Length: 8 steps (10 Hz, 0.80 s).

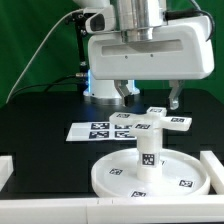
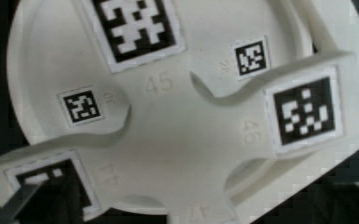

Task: Assemble round table

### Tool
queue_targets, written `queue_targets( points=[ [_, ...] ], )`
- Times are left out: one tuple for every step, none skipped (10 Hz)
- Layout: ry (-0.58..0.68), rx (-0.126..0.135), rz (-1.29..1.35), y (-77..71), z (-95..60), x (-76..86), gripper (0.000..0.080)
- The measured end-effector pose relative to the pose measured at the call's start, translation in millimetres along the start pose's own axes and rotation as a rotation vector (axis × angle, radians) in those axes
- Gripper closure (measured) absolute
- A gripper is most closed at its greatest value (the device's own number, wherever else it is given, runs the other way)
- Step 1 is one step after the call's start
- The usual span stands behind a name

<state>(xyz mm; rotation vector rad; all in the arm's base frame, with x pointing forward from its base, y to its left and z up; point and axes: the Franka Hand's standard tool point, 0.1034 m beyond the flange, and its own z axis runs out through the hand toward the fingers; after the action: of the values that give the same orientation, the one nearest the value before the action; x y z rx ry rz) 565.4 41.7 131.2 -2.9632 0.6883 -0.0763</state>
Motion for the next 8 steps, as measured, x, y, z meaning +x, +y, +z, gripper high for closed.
queue_targets(
  points=[
    [-0.001, 0.000, -0.073, 0.8, 0.7, -2.0, 0.0150],
    [-0.001, -0.002, -0.126, 1.6, 1.1, -1.4, 0.0150],
    [-0.001, -0.003, -0.210, 2.1, 1.2, -1.2, 0.0150],
    [-0.001, -0.003, -0.264, 2.2, 1.3, -1.2, 0.0150],
    [-0.001, -0.004, -0.313, 2.3, 1.7, -1.3, 0.0150],
    [-0.007, -0.016, -0.522, 2.2, 2.1, -1.5, 0.0150],
    [-0.015, -0.015, -0.639, 0.5, 2.3, -2.6, 0.0150],
    [-0.015, -0.015, -0.627, 1.3, 2.5, -2.5, 0.0150]
  ],
)
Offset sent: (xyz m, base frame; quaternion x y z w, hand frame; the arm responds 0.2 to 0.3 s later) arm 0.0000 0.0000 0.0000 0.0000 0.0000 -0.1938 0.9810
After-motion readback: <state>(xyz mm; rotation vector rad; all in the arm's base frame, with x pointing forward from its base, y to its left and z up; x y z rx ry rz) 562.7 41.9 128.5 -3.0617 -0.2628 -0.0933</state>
